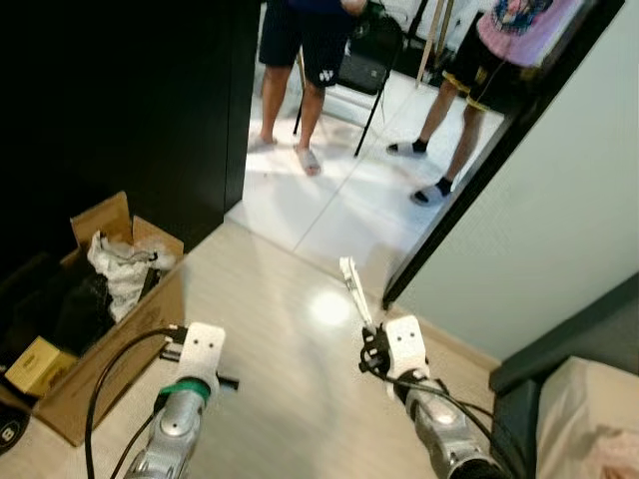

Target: Clean up the room

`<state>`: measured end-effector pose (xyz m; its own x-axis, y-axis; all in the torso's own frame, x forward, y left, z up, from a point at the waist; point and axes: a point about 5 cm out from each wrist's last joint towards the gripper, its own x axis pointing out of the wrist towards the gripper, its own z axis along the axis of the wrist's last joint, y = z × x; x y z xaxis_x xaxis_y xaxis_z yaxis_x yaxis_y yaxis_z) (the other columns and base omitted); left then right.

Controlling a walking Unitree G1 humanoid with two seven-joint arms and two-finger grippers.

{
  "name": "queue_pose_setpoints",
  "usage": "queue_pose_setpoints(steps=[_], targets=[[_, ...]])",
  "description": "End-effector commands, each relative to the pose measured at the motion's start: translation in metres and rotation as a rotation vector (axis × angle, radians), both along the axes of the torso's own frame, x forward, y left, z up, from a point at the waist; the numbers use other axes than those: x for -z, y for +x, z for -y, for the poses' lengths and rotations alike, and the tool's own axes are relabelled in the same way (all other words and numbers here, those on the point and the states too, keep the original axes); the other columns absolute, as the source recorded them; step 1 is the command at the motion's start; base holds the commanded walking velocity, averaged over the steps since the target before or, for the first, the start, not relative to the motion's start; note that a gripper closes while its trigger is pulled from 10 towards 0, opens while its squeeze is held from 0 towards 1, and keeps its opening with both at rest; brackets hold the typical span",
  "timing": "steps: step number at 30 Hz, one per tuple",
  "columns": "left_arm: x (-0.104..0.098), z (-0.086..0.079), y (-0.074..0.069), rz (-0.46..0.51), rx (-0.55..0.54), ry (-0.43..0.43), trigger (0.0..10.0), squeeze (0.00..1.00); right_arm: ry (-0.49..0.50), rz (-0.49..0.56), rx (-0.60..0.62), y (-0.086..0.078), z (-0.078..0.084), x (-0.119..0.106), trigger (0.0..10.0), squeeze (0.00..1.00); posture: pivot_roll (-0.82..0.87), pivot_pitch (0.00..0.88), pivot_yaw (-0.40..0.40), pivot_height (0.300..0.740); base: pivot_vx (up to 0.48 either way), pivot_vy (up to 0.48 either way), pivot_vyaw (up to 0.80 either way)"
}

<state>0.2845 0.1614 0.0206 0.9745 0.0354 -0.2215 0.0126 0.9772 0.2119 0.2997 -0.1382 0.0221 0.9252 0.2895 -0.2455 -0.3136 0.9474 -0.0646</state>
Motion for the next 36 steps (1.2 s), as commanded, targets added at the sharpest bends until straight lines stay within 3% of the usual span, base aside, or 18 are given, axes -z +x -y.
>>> queue_pose_setpoints(steps=[1,5,8,10,12,13,14,16,19,21,26,32,35,36], targets=[[0.009,0.005,-0.008,-0.026,-0.022,-0.033,10.0,0.00,-0.039,-0.048,-0.028,-0.004,0.007,0.007,10.0,0.00,0.09,0.000,-0.259,0.726,0.000,0.000,0.00],[0.015,-0.001,-0.016,-0.035,-0.087,-0.077,10.0,0.00,-0.067,-0.054,-0.095,0.001,0.005,0.002,10.0,0.00,0.12,0.000,-0.261,0.726,0.000,0.000,0.00],[0.019,-0.002,-0.021,-0.052,-0.087,-0.077,10.0,0.00,-0.049,-0.053,-0.051,0.008,0.010,-0.002,10.0,0.00,0.13,0.000,-0.244,0.726,0.000,0.000,0.00],[0.019,-0.002,-0.022,-0.058,-0.064,-0.066,10.0,0.00,-0.028,-0.056,-0.005,0.011,0.012,-0.004,10.0,0.00,0.13,0.000,-0.199,0.726,0.000,0.000,0.00],[0.017,-0.002,-0.023,-0.076,0.038,-0.008,10.0,0.00,0.036,-0.055,0.072,0.013,0.010,-0.005,10.0,0.00,0.12,0.021,-0.094,0.726,0.000,0.000,0.00],[0.017,-0.002,-0.023,-0.076,0.038,-0.008,10.0,0.00,0.036,-0.055,0.072,0.013,0.010,-0.005,10.0,0.00,0.12,0.021,-0.094,0.726,0.000,0.000,0.00],[0.015,-0.006,-0.023,-0.086,0.085,0.019,10.0,0.00,0.066,-0.054,0.090,0.011,0.005,-0.003,10.0,0.00,0.12,0.040,-0.036,0.726,0.000,0.000,0.00],[0.015,-0.009,-0.023,-0.096,0.127,0.046,10.0,0.00,0.096,-0.059,0.100,0.008,0.001,0.000,10.0,0.00,0.11,0.044,-0.025,0.726,0.000,0.000,0.00],[0.013,-0.024,-0.024,-0.138,0.219,0.085,10.0,0.00,0.147,-0.102,0.089,-0.011,-0.015,0.017,10.0,0.00,0.10,0.066,0.041,0.726,0.000,0.000,0.00],[0.013,-0.024,-0.024,-0.138,0.219,0.085,10.0,0.00,0.147,-0.102,0.089,-0.011,-0.015,0.017,10.0,0.00,0.10,0.066,0.041,0.726,0.000,0.000,0.00],[0.011,-0.034,-0.017,-0.149,0.217,0.132,10.0,0.00,0.147,-0.134,0.068,-0.029,-0.023,0.031,10.0,0.00,0.06,0.069,0.053,0.726,0.000,0.000,0.00],[0.010,-0.029,-0.008,-0.160,0.219,0.107,10.0,0.00,0.077,-0.129,0.071,-0.036,-0.009,0.036,10.0,0.00,0.03,0.073,0.041,0.726,0.000,0.000,0.00],[0.011,-0.017,-0.005,-0.167,0.228,0.080,10.0,0.00,0.049,-0.124,0.182,-0.038,0.027,0.036,10.0,0.00,-0.04,0.053,0.062,0.726,0.000,0.000,0.00],[0.011,-0.017,-0.005,-0.167,0.228,0.080,10.0,0.00,0.049,-0.124,0.182,-0.038,0.027,0.036,10.0,0.00,-0.04,0.053,0.062,0.726,0.000,0.000,0.00]])
